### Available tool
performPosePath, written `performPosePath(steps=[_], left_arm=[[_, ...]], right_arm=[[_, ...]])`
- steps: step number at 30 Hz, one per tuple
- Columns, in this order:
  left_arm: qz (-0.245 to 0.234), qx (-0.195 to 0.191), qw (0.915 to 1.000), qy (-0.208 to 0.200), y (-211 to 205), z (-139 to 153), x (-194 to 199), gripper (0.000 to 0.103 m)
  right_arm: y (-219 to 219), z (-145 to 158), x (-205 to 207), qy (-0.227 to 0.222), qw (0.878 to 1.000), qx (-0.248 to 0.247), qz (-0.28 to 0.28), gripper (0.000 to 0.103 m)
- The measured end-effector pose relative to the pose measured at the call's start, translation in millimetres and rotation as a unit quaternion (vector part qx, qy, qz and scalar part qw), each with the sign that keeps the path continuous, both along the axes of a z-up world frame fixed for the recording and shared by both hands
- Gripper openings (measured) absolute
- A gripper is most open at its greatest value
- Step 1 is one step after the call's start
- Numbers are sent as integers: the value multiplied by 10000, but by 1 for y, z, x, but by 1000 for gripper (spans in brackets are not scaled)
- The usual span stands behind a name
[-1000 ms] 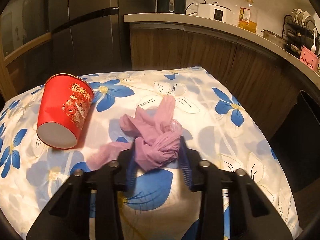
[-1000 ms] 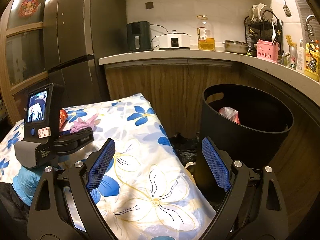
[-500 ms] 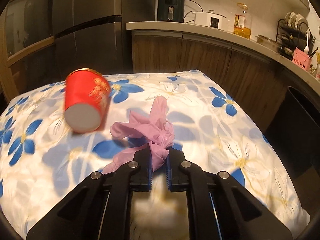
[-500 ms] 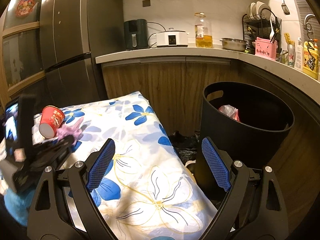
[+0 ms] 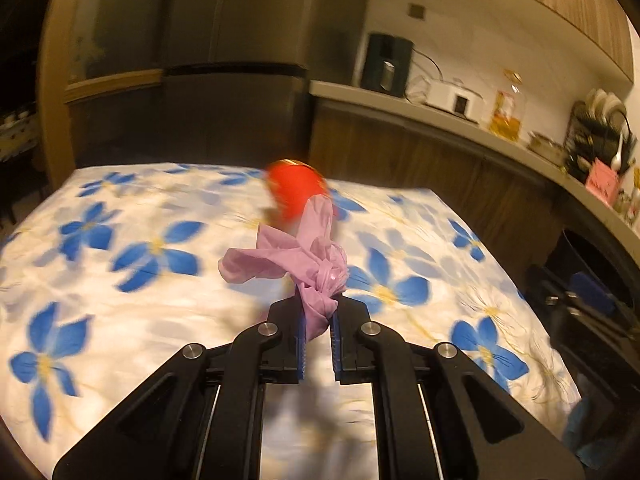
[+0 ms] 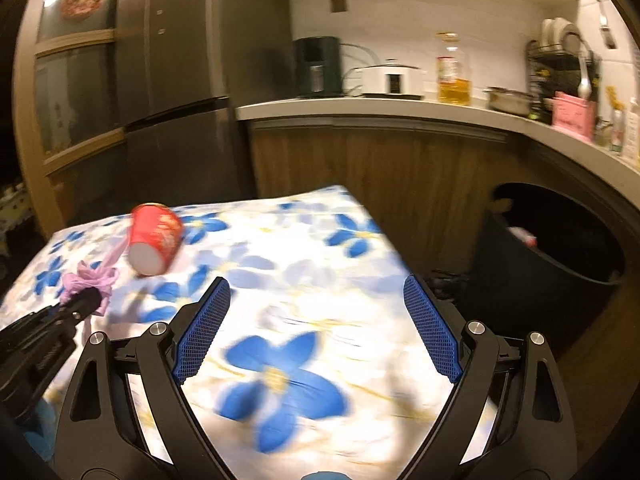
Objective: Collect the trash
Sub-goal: 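Grasp the pink glove with the left tool while the right tool grasps the red cup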
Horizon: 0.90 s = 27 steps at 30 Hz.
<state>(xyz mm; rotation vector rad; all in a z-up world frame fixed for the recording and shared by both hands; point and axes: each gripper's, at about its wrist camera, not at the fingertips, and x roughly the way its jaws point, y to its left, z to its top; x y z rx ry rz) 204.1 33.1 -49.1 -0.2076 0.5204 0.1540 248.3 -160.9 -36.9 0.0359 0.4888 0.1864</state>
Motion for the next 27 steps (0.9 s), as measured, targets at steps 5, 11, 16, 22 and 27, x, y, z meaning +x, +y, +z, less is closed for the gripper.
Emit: performPosePath(steps=[5, 11, 16, 22, 27], left_arm=[[529, 5, 9985, -115, 47, 8, -16, 10], [855, -130, 9962, -104, 83, 5, -24, 10], [868, -261, 9959, -54, 91, -1, -25, 10], [766, -399, 9963, -2, 92, -6, -24, 9], [735, -501, 9960, 44, 93, -11, -22, 10]], right_arm=[[52, 6, 23, 15, 9981, 226, 566, 96], [126, -4, 64, 211, 9944, 6, 1033, 96], [166, -13, 90, 313, 9931, -209, 1109, 96], [185, -23, 116, 656, 9918, -256, 1069, 95], [194, -31, 124, 856, 9895, -391, 1100, 72]])
